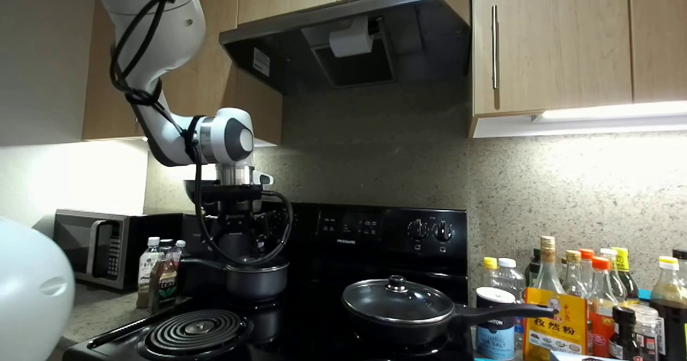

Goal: Remove the glass lid from the black pot.

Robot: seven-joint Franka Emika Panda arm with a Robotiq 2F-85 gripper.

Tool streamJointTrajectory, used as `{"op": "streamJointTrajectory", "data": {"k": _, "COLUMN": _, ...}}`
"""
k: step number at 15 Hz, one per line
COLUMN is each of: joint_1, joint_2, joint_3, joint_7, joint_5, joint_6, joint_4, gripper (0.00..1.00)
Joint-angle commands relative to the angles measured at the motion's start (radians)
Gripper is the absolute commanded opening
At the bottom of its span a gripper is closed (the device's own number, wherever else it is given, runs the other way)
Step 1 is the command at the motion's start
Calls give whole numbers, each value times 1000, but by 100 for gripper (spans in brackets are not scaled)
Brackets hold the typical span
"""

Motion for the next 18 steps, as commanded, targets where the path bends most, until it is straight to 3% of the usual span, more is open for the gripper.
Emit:
{"op": "streamJointTrajectory", "data": {"k": 1, "joint_1": 15, "joint_2": 92, "joint_3": 33, "joint_7": 76, "joint_5": -7, "joint_6": 78, "joint_4": 87, "gripper": 100}}
{"op": "streamJointTrajectory", "data": {"k": 7, "joint_1": 73, "joint_2": 238, "joint_3": 42, "joint_7": 237, "joint_5": -178, "joint_6": 185, "joint_4": 226, "gripper": 100}}
{"op": "streamJointTrajectory", "data": {"k": 8, "joint_1": 63, "joint_2": 196, "joint_3": 47, "joint_7": 184, "joint_5": -122, "joint_6": 155, "joint_4": 189, "gripper": 100}}
{"op": "streamJointTrajectory", "data": {"k": 14, "joint_1": 73, "joint_2": 239, "joint_3": 40, "joint_7": 206, "joint_5": -148, "joint_6": 163, "joint_4": 230, "gripper": 100}}
{"op": "streamJointTrajectory", "data": {"k": 16, "joint_1": 78, "joint_2": 271, "joint_3": 49, "joint_7": 203, "joint_5": -121, "joint_6": 128, "joint_4": 286, "gripper": 100}}
{"op": "streamJointTrajectory", "data": {"k": 18, "joint_1": 99, "joint_2": 304, "joint_3": 38, "joint_7": 256, "joint_5": -174, "joint_6": 88, "joint_4": 352, "gripper": 100}}
